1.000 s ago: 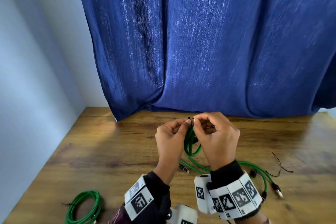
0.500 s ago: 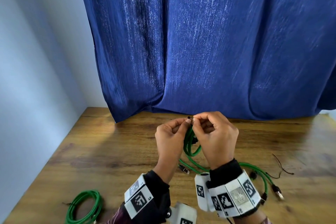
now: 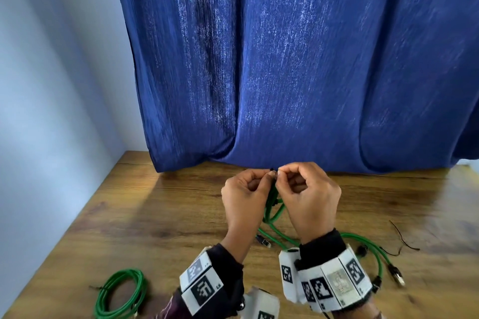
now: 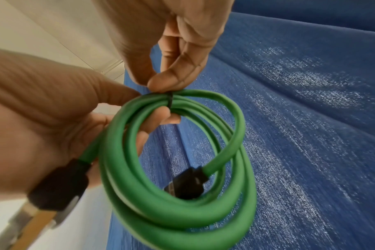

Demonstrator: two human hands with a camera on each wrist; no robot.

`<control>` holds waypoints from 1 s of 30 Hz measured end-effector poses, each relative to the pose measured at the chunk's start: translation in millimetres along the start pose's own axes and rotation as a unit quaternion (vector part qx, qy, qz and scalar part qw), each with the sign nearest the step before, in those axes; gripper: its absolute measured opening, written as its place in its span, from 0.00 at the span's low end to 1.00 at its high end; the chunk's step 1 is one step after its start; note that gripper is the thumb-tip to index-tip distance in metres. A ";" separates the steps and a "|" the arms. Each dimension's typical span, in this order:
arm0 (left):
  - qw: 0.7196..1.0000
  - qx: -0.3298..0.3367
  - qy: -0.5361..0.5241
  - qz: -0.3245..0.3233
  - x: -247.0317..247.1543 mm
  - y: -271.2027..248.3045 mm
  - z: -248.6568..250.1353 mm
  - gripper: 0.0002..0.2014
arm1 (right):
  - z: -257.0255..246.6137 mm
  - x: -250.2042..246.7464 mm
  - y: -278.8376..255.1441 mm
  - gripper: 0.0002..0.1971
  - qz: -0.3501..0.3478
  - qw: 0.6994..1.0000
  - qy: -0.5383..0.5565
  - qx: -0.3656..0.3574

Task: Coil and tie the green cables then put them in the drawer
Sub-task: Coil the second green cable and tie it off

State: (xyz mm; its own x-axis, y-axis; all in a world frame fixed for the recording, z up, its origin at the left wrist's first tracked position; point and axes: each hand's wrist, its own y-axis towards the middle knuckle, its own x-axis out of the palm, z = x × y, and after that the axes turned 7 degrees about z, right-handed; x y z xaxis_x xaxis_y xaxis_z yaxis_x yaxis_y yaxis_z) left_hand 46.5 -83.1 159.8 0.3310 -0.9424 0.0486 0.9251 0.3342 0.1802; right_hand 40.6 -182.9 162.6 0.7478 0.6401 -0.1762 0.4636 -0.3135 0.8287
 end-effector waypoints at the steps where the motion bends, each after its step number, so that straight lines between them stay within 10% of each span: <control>1: 1.000 0.005 0.007 0.002 -0.2 -0.4 -0.2 0.06 | -0.2 0.3 -0.5 0.02 0.001 1.000 0.000 0.002; 20: 0.993 0.088 0.083 -0.017 -3.7 -2.3 -0.9 0.04 | 1.7 2.4 -2.4 0.02 -0.024 0.999 0.005 0.024; 30: 0.999 0.021 0.047 0.002 -2.9 5.2 -1.9 0.08 | 0.3 4.5 -3.1 0.03 0.006 0.998 0.039 0.040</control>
State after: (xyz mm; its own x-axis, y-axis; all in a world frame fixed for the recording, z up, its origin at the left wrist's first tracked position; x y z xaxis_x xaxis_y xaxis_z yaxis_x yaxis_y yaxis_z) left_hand 50.7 -78.7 158.7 0.3518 -0.9351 -0.0436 0.9161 0.3344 0.2211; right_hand 42.7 -179.2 159.0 0.7155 0.6880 -0.1213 0.4931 -0.3743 0.7853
